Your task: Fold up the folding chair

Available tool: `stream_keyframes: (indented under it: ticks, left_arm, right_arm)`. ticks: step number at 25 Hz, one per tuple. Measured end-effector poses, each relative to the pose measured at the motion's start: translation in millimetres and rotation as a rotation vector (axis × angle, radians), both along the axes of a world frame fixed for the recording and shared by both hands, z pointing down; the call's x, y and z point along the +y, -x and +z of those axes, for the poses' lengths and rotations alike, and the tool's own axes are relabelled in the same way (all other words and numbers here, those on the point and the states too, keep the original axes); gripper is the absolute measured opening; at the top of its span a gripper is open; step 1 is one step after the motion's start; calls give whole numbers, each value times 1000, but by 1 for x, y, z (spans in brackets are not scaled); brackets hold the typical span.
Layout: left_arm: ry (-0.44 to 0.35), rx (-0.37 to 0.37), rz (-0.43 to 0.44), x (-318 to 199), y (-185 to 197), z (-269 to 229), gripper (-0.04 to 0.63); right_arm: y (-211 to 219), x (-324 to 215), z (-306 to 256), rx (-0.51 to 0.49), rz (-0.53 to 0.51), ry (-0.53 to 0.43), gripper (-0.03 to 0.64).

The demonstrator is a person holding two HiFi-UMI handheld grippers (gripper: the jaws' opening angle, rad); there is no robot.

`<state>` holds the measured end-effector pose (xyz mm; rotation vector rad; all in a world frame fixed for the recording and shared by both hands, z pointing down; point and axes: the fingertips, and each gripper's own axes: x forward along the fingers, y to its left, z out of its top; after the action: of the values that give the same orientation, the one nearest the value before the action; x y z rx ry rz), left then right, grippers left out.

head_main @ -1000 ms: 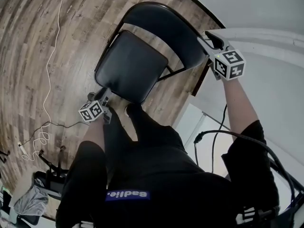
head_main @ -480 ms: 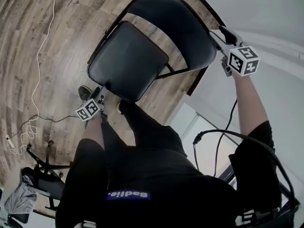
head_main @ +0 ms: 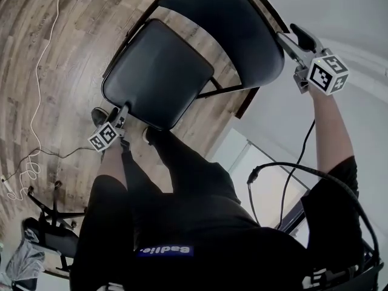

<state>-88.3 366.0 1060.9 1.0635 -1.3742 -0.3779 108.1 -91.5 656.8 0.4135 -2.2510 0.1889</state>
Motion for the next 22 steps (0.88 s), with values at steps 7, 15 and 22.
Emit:
stream_keyframes:
  ticks: [7,15,22]
  left_arm:
    - [-43,22,-36,-9,11,16,304]
    - [-62,69,-41,-10,9,38,305]
    - [-188,220,-99,-18,3,45,305]
  right_arm:
    - [13,8,9,-40,-49,45,258]
    - [19,21,43,79,-153,128,261]
    - [27,28,66,103,-185,225,260]
